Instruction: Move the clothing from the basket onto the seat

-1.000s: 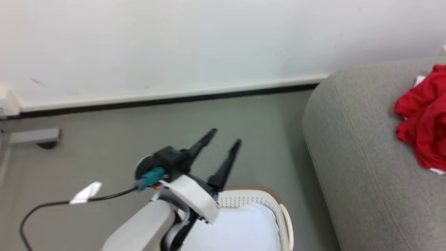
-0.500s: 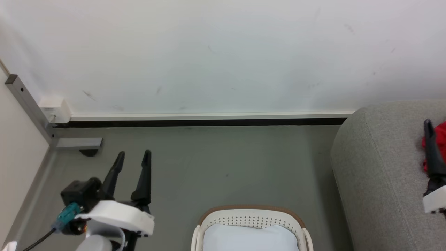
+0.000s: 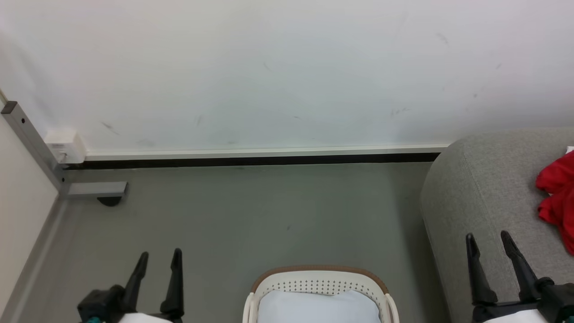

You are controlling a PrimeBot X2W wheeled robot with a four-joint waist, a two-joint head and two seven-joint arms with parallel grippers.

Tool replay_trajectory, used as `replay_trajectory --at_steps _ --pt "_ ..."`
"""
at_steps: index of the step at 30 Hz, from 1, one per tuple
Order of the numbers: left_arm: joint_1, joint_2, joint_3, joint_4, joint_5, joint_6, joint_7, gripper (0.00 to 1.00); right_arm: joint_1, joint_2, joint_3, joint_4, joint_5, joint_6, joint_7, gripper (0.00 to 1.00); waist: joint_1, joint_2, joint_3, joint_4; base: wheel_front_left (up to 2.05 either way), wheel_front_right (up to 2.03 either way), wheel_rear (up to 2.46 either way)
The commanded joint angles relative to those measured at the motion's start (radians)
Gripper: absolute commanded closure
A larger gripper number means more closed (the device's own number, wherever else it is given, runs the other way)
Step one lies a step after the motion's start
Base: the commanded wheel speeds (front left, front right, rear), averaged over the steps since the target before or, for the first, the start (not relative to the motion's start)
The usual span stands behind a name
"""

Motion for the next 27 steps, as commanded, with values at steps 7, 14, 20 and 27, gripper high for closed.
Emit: replay_trajectory --at_steps 7,14,20,27 --pt "0.040 -0.060 0.063 0.016 0.107 -0.058 0.000 0.00 0.031 0.022 0.018 -0.046 -0.022 -0.002 -0.007 0.00 0.0001 0.0000 0.004 -0.006 0.00 0.00 0.00" --pt "0.023 -0.092 0.100 0.031 0.159 -0.097 0.000 0.00 0.033 0.032 0.018 -0.050 -0.026 -0.002 -0.007 0.00 0.0001 0.0000 0.005 -0.004 0.00 0.00 0.00" --pt "0.015 -0.104 0.133 0.030 0.183 -0.110 0.000 0.00 0.031 0.037 0.013 -0.049 -0.031 -0.002 -0.007 0.00 0.0001 0.0000 0.007 -0.003 0.00 0.00 0.00" --pt "0.015 -0.112 0.151 0.031 0.202 -0.120 0.000 0.00 0.029 0.040 0.015 -0.043 -0.027 -0.002 -0.007 0.00 0.0001 0.0000 0.008 -0.004 0.00 0.00 0.00"
